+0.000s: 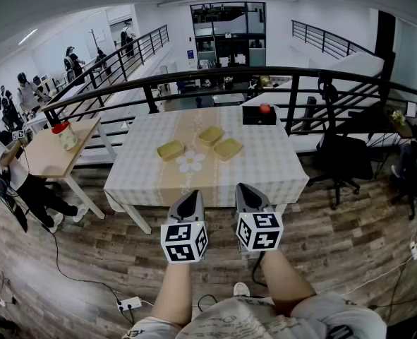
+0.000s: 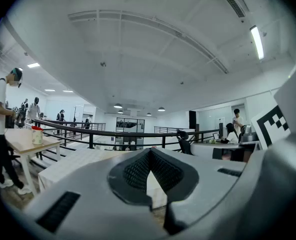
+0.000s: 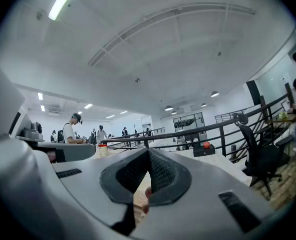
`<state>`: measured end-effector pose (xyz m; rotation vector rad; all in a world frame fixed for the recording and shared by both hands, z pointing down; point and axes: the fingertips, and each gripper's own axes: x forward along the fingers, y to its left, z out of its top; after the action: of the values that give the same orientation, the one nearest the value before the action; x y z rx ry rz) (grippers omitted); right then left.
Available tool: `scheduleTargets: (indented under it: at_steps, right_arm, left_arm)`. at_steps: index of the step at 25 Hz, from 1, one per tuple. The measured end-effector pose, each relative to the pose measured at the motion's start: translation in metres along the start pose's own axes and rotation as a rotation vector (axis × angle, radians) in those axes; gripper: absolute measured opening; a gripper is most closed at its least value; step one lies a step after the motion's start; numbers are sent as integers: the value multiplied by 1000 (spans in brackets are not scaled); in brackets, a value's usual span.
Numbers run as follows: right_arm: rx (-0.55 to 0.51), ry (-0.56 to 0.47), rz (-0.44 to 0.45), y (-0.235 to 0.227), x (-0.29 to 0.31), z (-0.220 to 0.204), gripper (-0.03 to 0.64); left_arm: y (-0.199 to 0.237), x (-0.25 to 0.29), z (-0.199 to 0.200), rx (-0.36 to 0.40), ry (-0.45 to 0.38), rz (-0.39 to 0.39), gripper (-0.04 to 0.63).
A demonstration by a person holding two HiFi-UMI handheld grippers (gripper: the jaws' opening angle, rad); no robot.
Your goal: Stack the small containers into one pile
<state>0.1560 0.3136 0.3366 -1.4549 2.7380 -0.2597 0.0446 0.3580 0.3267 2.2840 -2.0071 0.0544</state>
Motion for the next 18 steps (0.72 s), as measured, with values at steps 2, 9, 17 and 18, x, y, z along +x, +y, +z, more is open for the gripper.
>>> scheduleTargets:
  at_steps: [2,9,17,18]
  right_arm:
    - [-6,3,3,-1,2,0,0]
    - [7,-47,22,0,12,4,0]
    - [-7,-51,31,-14,43,5,0]
    - [-6,-52,32,-17,49,5,0]
  left_arm:
    - [1,1,0,6,-5,7,6]
    - [10,9,-2,17,-5,23,6]
    - [20,41,2,22,-18,41,6]
    - [21,47,3,25,-20,44,6]
